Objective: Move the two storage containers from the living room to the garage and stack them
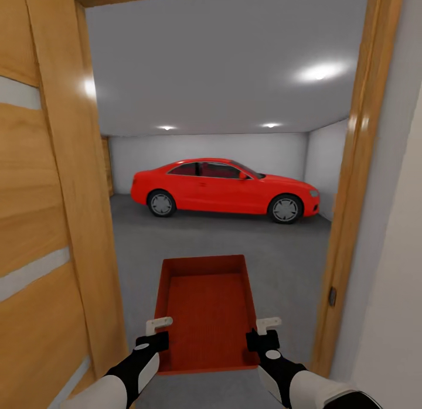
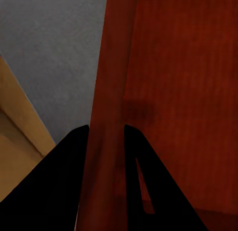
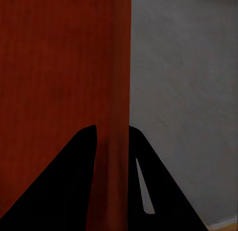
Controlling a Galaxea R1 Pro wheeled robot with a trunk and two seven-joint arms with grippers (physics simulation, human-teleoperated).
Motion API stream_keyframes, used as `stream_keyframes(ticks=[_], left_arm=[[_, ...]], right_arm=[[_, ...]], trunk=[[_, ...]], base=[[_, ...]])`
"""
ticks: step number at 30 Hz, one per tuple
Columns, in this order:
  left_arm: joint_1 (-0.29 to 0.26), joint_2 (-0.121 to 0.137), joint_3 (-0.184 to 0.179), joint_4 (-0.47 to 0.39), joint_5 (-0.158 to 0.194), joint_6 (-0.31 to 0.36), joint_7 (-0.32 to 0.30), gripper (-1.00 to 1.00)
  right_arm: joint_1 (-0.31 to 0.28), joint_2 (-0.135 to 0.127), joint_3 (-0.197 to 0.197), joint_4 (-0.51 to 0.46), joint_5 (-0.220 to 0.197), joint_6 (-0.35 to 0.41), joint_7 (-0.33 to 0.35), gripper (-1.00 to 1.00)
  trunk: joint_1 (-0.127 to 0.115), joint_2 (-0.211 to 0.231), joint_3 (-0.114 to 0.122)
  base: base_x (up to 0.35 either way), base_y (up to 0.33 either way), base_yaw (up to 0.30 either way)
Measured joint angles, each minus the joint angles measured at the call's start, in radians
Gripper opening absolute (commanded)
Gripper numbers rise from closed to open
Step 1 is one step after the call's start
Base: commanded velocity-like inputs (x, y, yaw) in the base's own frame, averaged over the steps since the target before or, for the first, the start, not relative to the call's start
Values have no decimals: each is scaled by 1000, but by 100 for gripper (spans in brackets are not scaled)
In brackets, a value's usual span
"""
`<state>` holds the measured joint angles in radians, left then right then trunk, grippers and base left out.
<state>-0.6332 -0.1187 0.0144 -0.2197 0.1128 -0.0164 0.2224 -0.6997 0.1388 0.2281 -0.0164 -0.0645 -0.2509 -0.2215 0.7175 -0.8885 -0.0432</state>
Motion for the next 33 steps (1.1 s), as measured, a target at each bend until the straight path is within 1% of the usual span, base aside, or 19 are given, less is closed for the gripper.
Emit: stream_keyframes(ticks=[14,18,29,30,33], left_arm=[[0,-1,-1,-1,0,1,2,-100],[0,0,-2,-4,0,4,1,-100],[0,-1,-1,-3,0,4,2,-100],[1,2,2,-2,2,-2,-8,-100],[1,3,9,12,3,-19,-12,-100]], right_arm=[[0,-1,-5,-1,4,0,1,-100],[0,0,-3,0,-1,0,0,-100],[0,-1,-6,0,5,1,1,-100],[0,1,5,-1,2,0,-4,-100],[0,2,18,-1,1,-3,-6,-100]], trunk=[[0,0,0],[0,0,0],[1,0,0],[1,0,0],[0,0,0]], base=[[295,227,-251],[189,145,-40],[15,11,-3],[61,0,0],[95,0,0]])
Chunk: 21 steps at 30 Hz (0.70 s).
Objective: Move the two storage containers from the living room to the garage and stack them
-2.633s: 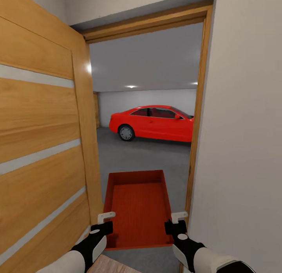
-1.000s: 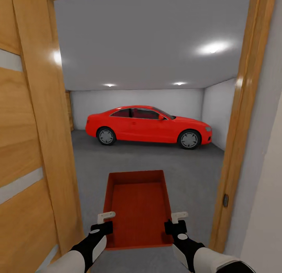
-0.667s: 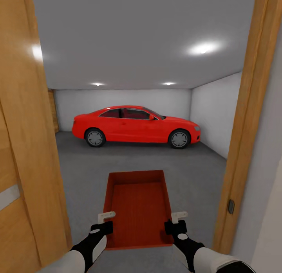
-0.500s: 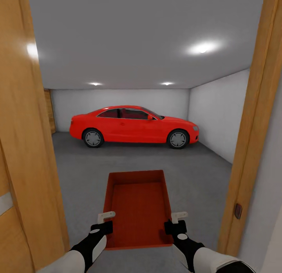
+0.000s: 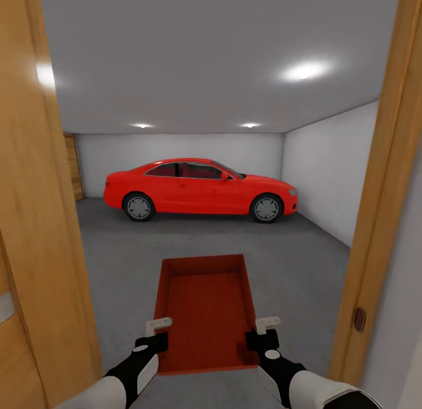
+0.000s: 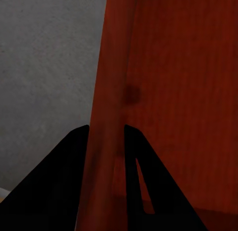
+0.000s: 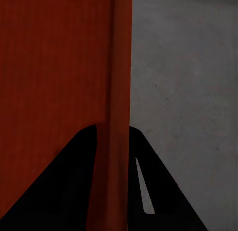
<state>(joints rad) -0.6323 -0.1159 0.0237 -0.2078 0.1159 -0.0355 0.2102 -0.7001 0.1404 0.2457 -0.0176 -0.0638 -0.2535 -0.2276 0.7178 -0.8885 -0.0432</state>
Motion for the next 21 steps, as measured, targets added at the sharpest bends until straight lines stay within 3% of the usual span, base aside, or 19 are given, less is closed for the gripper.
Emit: stream_keyframes(ticks=[9,16,21], left_arm=[[0,-2,-23,-18,14,23,14,-100],[0,4,-78,-20,74,23,19,-100],[0,4,-91,-20,91,22,20,-100]], right_arm=[[0,-1,16,0,-26,5,0,-100],[0,-1,-8,-1,-2,5,1,-100],[0,-3,-46,-3,36,8,4,-100]], trunk=[[0,0,0],[0,0,0],[0,0,0]], base=[[127,0,0],[0,-35,0],[-41,-133,0]])
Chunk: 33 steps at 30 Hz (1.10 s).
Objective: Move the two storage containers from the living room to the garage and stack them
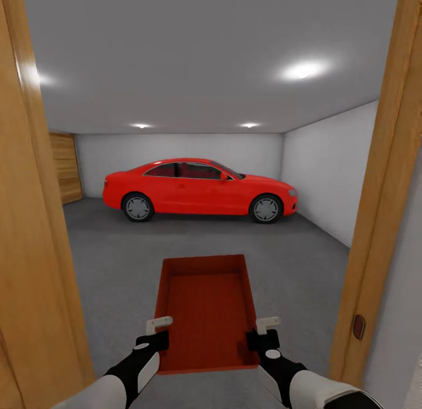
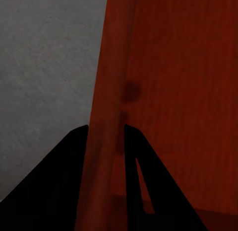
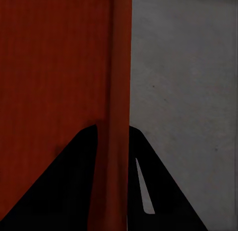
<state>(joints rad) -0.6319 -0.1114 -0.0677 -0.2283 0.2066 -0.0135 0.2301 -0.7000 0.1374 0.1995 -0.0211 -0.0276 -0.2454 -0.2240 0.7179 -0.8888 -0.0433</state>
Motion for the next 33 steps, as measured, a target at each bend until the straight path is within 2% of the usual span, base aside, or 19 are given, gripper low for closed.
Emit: stream_keyframes(ticks=[6,7,33], left_arm=[[0,0,-2,2,2,0,0,-100],[-1,-7,56,-1,-67,8,1,-100],[0,-7,57,-1,-64,3,0,-100]], right_arm=[[0,1,-64,1,59,-2,2,-100],[0,1,51,3,-58,1,-3,-100],[0,1,54,2,-58,-3,-3,-100]], trunk=[[0,0,0],[0,0,0],[0,0,0]], base=[[-3,-10,0],[-1,-2,0],[-2,-9,0]])
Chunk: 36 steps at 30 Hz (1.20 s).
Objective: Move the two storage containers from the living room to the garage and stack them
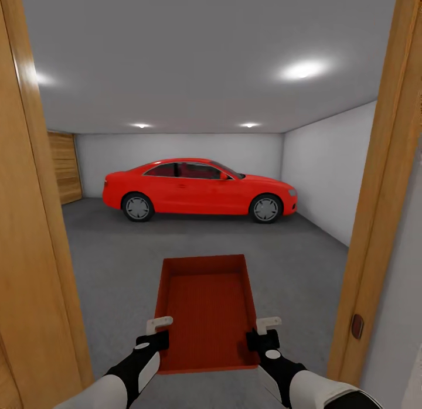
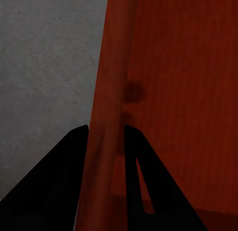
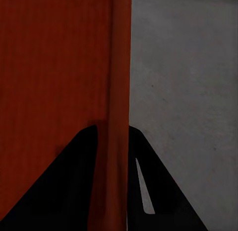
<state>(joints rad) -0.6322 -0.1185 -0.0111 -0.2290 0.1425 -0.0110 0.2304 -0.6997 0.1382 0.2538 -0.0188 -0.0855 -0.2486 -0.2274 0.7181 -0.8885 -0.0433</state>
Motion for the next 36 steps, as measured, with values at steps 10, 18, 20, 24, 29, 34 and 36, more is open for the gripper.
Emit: stream_keyframes(ticks=[10,18,20,24,29,34,36], left_arm=[[0,0,0,1,-1,1,0,-100],[0,0,2,2,-3,-1,0,-100],[0,0,1,2,-3,-1,0,-100],[0,0,1,2,-3,-1,0,-100],[0,0,2,2,-4,-1,0,-100],[0,0,2,2,-5,-1,0,-100],[0,-1,2,2,-6,0,0,-100]], right_arm=[[1,0,-2,0,1,0,0,-100],[0,0,-1,0,1,0,0,-100],[1,0,-1,0,1,0,0,-100],[1,0,-2,0,1,0,0,-100],[0,0,0,1,0,0,0,-100],[1,0,-3,0,2,-1,-1,-100],[1,0,-2,1,1,-1,0,-100]], trunk=[[0,0,0],[-1,0,0],[-1,0,0],[-1,0,0],[-1,0,0],[-1,0,0],[-1,0,0]], base=[[26,-4,0],[286,0,0],[318,0,0],[320,0,0],[321,0,0],[321,0,0],[321,0,0]])
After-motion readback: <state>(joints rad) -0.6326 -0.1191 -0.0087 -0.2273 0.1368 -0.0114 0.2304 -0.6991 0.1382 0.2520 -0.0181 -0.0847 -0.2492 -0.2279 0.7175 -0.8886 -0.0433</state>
